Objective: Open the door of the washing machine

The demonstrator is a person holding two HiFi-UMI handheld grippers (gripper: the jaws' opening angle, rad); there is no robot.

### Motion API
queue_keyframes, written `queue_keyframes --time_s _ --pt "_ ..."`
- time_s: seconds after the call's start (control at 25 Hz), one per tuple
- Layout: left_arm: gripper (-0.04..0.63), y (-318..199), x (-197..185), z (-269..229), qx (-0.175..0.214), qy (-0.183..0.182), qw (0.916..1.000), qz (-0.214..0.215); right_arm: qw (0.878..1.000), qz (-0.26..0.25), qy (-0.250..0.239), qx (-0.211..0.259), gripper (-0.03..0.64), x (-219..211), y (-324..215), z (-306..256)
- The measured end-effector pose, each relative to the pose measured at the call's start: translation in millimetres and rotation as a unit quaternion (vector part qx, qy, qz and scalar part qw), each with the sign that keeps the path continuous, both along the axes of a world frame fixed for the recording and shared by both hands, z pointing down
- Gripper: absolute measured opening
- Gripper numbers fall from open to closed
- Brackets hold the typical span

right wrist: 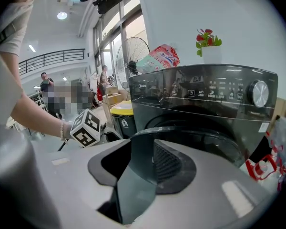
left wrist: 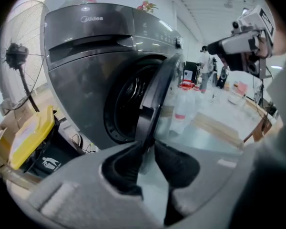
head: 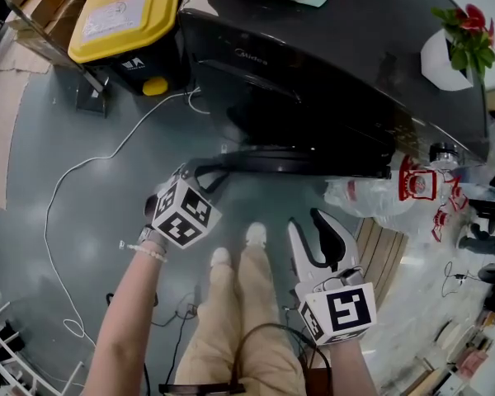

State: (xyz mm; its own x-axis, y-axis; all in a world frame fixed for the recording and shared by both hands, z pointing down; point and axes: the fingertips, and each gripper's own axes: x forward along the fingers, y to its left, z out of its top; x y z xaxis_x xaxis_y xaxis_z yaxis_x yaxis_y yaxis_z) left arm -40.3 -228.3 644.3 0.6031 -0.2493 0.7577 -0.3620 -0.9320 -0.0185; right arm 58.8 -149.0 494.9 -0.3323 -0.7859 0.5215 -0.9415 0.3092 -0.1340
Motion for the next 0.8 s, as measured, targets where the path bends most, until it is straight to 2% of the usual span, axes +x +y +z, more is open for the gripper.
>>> queue_keyframes --time_s 0.4,0.68,0.8 --pt "0.066 37 -5 -1 -0.019 0.000 0.9995 0.024 0.999 0.036 0.003 -0.023 0.133 -4 17 9" --pt "0.060 61 -5 0 -0.029 0.000 0.9990 0.035 0.995 0.082 -0.016 -0.048 0.219 -4 23 22" --pt "0.057 71 -5 -1 -0.034 0.002 0.9986 0.041 0.993 0.100 -0.026 -0.059 0.236 -8 24 27"
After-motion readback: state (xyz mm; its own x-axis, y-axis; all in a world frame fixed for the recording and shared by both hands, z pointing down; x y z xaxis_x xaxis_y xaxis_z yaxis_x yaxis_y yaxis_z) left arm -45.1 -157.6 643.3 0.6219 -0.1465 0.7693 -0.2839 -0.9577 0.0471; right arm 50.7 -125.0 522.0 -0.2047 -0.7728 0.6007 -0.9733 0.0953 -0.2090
